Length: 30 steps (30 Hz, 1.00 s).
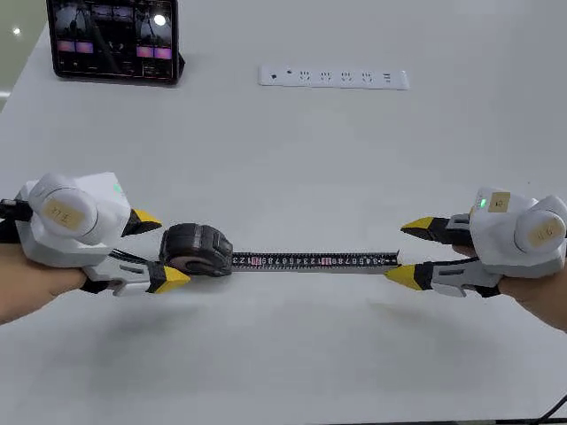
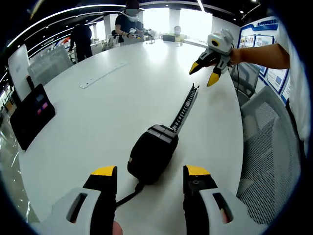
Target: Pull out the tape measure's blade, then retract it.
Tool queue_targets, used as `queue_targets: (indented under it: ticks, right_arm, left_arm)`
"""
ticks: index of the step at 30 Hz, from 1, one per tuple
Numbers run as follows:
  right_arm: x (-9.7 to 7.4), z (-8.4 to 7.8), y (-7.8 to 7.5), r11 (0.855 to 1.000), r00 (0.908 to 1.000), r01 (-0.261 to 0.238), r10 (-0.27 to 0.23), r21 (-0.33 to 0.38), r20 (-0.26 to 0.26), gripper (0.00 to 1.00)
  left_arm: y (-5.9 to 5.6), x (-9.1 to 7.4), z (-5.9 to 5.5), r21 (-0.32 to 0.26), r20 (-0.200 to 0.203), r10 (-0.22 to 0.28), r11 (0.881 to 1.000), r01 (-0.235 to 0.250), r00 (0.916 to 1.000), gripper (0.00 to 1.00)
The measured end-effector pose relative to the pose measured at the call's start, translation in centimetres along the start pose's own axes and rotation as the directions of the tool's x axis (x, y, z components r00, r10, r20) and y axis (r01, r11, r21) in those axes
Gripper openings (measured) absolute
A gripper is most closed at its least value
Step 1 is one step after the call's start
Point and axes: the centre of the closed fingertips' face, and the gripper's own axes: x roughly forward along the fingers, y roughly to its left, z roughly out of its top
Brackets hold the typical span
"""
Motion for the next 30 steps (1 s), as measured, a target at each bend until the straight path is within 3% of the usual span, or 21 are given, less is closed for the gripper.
queue_targets:
  ticks: [4, 11, 15, 30]
  right_arm:
    - [-0.4, 0.2, 0.2, 1.0, 0.9997, 0.022, -0.022, 0.018, 0.01, 0.47]
    - [-0.7, 0.3, 0.6, 0.998, 0.9986, 0.047, -0.048, 0.041, 0.02, 0.51]
    - [-0.9, 0.4, 0.7, 0.996, 0.9968, 0.063, -0.066, 0.064, 0.044, 0.57]
    - [-1.8, 0.7, 1.9, 0.989, 0.9899, 0.107, -0.115, 0.1, 0.082, 0.67]
  left_arm:
    - [-0.6, -0.5, 0.5, -0.029, 0.051, -0.003, 1.0, 0.005, 0.9987, 0.54]
    - [-0.9, -1.3, 0.7, -0.06, 0.095, 0.013, 0.998, -0.007, 0.9954, 0.59]
    - [-1.1, -1.8, 1.3, -0.068, 0.146, 0.029, 0.997, -0.02, 0.9889, 0.61]
    - [-2.0, -2.8, 0.2, -0.125, 0.213, 0.1, 0.989, -0.074, 0.9719, 0.73]
